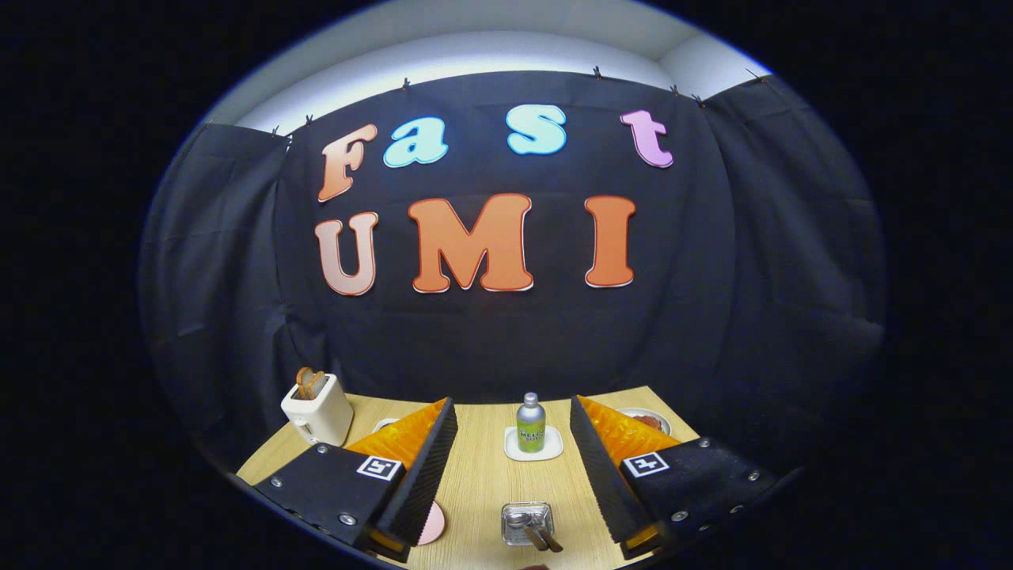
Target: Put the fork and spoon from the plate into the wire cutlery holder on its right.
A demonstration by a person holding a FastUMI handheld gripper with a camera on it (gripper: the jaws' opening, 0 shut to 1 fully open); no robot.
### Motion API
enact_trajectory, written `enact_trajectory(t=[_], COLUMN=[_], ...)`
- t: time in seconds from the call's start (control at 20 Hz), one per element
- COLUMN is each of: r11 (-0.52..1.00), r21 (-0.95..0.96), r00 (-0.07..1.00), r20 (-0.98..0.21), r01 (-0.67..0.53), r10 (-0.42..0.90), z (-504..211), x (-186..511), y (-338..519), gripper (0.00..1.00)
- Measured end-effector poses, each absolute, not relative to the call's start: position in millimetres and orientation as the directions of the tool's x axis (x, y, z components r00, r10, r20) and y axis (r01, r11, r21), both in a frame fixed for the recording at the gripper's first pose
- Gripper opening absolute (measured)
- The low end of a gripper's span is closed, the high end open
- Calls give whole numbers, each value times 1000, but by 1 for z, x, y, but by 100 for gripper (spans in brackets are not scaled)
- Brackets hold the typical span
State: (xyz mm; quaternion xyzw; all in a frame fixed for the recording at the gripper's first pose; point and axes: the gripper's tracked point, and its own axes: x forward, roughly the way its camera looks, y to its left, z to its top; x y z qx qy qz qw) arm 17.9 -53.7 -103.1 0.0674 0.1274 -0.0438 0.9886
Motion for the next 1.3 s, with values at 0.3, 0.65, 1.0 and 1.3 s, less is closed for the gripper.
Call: enact_trajectory(t=[0.3, 0.65, 1.0, 1.3], r11=[989, 989, 989, 991], r21=[112, 121, 119, 117], r00=[986, 994, 996, 997], r20=[-152, -75, -22, -16], r01=[91, 90, 86, 71], r10=[-73, -81, -84, -70], z=[-75, -51, -40, -47], x=[18, 21, 27, 26], y=[-45, -42, -46, -40], gripper=[92, 94, 94, 94])
